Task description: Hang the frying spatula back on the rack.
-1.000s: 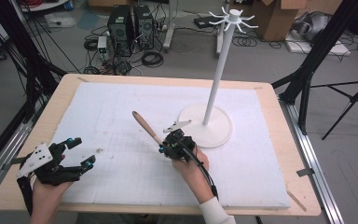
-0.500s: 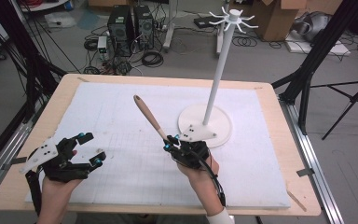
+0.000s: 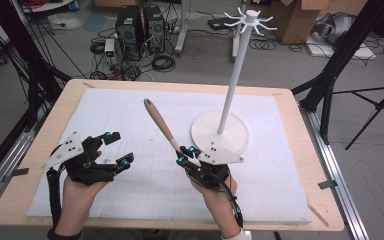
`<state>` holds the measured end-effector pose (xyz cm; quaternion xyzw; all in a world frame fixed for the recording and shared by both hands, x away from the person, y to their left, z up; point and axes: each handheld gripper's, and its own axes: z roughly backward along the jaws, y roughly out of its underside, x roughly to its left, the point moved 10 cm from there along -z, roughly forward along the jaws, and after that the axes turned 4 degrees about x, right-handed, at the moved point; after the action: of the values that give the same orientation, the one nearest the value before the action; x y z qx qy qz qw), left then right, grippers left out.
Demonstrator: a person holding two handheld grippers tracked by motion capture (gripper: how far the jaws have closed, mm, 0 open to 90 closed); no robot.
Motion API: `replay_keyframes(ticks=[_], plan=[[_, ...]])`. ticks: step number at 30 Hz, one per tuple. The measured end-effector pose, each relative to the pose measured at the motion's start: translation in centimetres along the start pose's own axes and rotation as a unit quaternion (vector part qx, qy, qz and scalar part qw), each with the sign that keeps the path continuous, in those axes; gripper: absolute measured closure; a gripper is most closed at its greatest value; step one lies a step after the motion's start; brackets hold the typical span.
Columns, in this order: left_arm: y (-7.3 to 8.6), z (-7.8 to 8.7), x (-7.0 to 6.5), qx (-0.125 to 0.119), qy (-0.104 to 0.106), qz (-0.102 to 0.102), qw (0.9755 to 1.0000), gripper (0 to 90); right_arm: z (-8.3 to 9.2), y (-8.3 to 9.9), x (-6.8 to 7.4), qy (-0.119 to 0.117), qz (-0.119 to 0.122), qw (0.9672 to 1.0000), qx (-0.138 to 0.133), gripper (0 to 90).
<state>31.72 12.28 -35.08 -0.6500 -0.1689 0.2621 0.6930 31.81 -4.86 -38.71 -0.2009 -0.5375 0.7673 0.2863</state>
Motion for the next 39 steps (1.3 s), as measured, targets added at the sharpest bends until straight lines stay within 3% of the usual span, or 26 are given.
replay_keyframes(ticks=[2, 9, 18, 24, 32, 33, 39], plan=[[-0.1, -0.4, -0.2, 0.001, 0.003, 0.004, 1.0000, 17.6, 0.1, 0.0, 0.0, 0.000, 0.000, 1.0000, -0.003, 77.9], [-0.6, -2.7, -0.7, -0.016, 0.020, 0.047, 0.9986, 17.7, 0.2, -0.3, 0.6, 0.006, 0.013, 0.9998, -0.014, 77.8], [-0.8, -5.1, -1.7, -0.003, 0.021, 0.043, 0.9988, 20.2, 0.0, -0.5, 1.4, 0.016, 0.027, 0.9991, -0.027, 77.8], [-1.4, -6.0, -2.1, -0.016, 0.021, 0.055, 0.9981, 22.3, 0.1, -0.8, 1.9, 0.021, 0.033, 0.9984, -0.041, 77.9], [-1.9, -6.6, -2.7, -0.022, 0.034, 0.074, 0.9965, 33.4, 0.4, -1.0, 2.3, 0.028, 0.042, 0.9975, -0.050, 77.8], [-1.9, -6.7, -2.6, -0.020, 0.034, 0.075, 0.9964, 41.4, 0.4, -1.0, 2.2, 0.030, 0.044, 0.9972, -0.052, 77.8], [-1.9, -7.1, -2.8, -0.021, 0.040, 0.089, 0.9950, 52.4, 0.5, -1.1, 2.3, 0.037, 0.048, 0.9964, -0.058, 77.8]])
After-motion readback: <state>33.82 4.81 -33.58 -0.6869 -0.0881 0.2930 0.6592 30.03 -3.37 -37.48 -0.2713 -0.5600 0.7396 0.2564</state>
